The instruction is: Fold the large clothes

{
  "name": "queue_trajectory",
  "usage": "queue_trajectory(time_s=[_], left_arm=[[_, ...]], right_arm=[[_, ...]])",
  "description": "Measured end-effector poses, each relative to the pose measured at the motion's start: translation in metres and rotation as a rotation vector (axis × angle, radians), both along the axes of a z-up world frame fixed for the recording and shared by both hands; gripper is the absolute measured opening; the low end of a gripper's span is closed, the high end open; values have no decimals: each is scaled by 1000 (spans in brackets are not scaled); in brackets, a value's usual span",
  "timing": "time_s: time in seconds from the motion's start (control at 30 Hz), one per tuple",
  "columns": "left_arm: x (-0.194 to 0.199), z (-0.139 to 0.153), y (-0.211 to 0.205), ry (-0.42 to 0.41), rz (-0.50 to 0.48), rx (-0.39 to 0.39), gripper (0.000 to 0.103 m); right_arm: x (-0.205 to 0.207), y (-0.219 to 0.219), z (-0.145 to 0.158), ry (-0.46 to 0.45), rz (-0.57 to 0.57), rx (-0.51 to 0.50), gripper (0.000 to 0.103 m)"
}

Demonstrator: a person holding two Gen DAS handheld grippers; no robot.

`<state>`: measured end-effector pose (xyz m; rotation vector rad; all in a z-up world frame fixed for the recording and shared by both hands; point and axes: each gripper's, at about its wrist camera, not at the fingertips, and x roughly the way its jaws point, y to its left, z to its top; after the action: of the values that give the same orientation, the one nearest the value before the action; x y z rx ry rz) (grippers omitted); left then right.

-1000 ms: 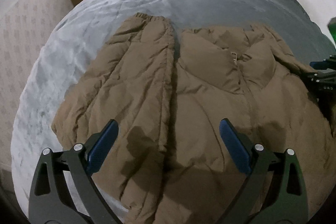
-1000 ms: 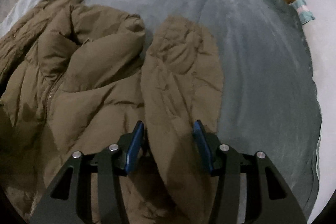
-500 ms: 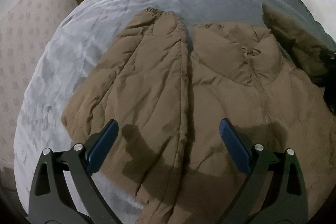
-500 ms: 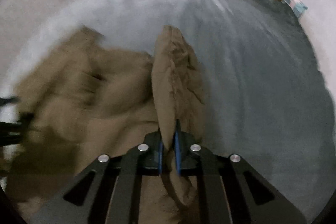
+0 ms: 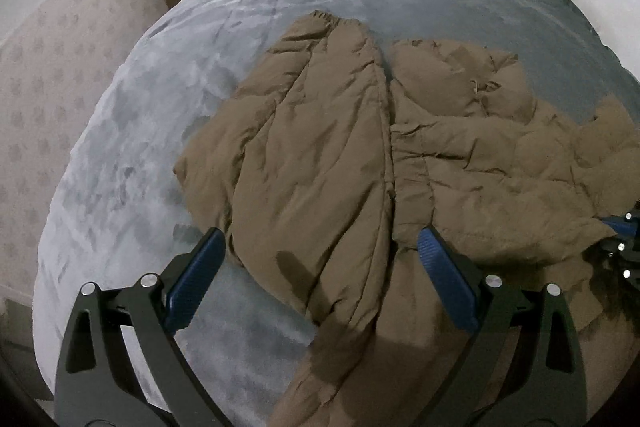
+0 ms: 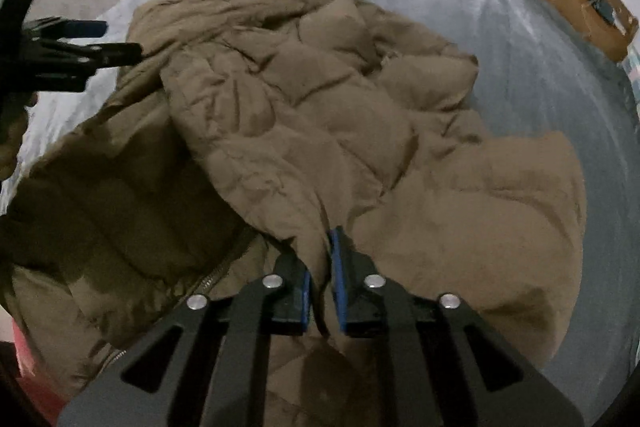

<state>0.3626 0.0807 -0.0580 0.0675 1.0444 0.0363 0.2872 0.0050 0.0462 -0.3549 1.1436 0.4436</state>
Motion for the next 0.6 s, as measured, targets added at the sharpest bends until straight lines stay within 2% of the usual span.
queue_trajectory(time_s=[0.17,0.27,0.3,0.43,0.53,0.57,0.6], left_arm=[[1,-3,-13,12,-21,14,96],[4,-4,-29,17,-46,1,96],[5,-5,-34,20,-53,-10,96],[13,-11,-59,32,-86,-43,96],[19,-22,-76,57,-112,-26,95],[21,-26,-79,66,-117,-23,94],[24,-32,-83,84,-124,-23,88]], right_arm=[[-3,-18,28,-28,-42,7,27],[-4,-33,51,-82,-77,10,53],[-4,-41,58,-95,-98,9,65],[-2,-70,67,-109,-147,3,66],[1,-101,74,-151,-240,-2,66],[3,-114,75,-153,-281,10,66],[5,-123,74,-152,-312,18,66]])
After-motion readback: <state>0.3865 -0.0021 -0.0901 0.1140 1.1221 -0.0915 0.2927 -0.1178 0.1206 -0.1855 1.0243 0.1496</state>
